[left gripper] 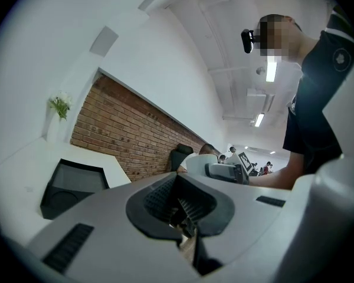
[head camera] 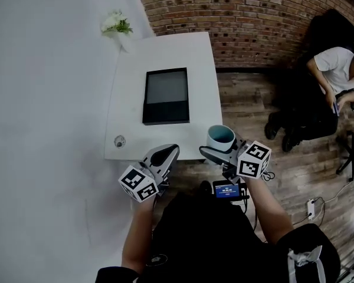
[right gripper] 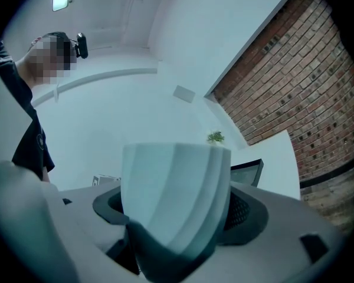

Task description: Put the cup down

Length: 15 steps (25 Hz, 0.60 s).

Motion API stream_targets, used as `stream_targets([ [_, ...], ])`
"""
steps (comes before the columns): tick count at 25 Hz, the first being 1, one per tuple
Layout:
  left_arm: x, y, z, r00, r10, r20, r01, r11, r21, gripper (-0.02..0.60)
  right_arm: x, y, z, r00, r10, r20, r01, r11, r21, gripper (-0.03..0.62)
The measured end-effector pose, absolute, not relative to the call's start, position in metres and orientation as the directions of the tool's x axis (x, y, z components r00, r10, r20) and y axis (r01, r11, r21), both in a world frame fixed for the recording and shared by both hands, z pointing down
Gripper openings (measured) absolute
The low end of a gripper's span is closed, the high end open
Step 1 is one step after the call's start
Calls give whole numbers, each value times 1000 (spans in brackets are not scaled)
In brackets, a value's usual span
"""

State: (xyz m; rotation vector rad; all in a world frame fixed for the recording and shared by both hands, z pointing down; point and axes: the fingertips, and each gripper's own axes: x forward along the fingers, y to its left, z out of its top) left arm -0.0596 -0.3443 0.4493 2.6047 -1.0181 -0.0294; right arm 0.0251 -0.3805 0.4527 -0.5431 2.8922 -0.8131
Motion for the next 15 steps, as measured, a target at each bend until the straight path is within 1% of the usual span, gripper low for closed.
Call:
stream_targets([
  [5,-69,-357,455,751,-652,102,-642,-688,338,8,12,-392,454,-932,-361,21,-321,799,-508,394],
  [15,-90,-373,451,787,-611,86,-601,-727,333,8,-12,-402,447,-913,-407,30,-368,789,-491,394],
])
